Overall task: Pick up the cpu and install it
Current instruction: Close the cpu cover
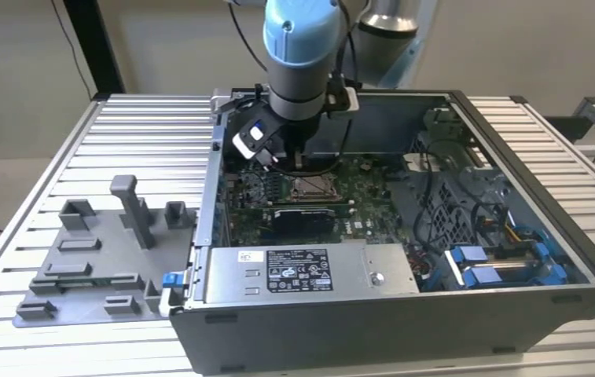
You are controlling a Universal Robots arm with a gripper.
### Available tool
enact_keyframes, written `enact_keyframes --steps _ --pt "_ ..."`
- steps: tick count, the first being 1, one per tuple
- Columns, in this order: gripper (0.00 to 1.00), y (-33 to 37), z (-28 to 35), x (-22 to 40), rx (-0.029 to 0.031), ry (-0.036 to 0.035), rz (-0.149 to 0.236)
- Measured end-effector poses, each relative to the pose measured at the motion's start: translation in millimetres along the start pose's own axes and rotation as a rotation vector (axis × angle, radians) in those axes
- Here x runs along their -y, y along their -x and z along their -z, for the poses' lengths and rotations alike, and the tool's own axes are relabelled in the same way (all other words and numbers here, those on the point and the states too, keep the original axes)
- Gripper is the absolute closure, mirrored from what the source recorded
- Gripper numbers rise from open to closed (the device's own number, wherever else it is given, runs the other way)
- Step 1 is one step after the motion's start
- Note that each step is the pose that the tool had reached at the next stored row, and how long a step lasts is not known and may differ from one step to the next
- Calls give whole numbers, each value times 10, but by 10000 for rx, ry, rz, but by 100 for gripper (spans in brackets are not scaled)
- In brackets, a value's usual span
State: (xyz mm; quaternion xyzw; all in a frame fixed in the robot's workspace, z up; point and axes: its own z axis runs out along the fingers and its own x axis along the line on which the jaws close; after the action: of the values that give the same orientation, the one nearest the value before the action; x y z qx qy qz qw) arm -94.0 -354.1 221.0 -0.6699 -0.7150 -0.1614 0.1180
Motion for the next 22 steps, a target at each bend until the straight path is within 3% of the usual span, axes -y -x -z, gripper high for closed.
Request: enact_keyframes --steps 3,6,8,15,22 --pt "100 0 -8 41 -115 201 75" --pt "100 14 -43 100 -112 343 137" --pt "100 26 -71 111 -118 397 159" --pt "100 70 -175 108 -133 390 207" --pt "100 80 -196 83 -162 325 375"
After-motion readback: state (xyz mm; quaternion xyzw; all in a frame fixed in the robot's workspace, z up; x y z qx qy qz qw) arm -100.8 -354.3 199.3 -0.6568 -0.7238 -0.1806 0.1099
